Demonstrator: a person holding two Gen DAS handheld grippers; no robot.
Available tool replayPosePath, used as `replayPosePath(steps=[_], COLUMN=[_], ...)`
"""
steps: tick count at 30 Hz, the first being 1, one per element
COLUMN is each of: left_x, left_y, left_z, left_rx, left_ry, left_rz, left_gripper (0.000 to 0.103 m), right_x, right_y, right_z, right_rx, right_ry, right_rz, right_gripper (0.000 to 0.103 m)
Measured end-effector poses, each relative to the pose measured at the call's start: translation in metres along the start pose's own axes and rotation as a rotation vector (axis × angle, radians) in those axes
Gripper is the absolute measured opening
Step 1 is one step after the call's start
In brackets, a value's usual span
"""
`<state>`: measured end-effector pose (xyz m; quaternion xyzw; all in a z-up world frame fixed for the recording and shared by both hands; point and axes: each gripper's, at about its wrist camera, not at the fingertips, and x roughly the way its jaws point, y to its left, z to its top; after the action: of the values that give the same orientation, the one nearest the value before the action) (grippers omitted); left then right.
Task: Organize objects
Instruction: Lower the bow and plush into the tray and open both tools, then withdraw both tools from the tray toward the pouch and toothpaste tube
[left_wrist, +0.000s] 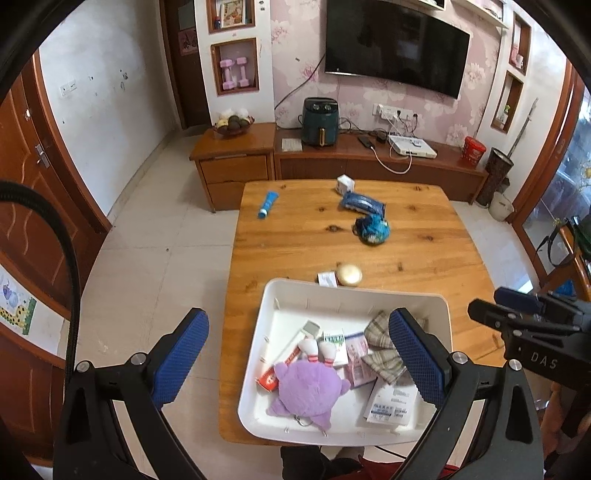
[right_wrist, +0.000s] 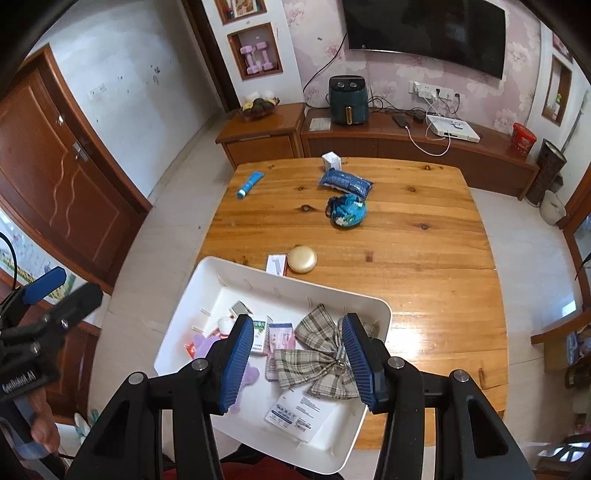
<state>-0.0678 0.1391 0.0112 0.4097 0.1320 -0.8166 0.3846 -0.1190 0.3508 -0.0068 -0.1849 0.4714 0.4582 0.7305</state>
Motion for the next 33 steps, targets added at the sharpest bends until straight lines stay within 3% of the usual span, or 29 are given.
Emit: replayPosePath(steps=[10,21,33], left_x=[-0.021,-0.030,0.018], left_y=[0.018,0.035,0.051], left_z=[0.055,0.117,0.190], left_rx=[0.016,0.106,0.201], left_ry=[-0.047,-0.146,-0.149], left_rz=[-0.007,-0.032,-0.072], left_gripper=[0.099,0.099,0.099], right_x=[-0.016,-0.043,-0.053], right_y=[0.002,0.012,0.005], right_z=[0.034,0.089,0.157], right_rx=[0.040,0.057,0.065], right_ry=[-0.047,-0.150,-0.211], right_rz=[0.018,-0.059,-0.179], right_gripper=[0.055,0.059,0.067])
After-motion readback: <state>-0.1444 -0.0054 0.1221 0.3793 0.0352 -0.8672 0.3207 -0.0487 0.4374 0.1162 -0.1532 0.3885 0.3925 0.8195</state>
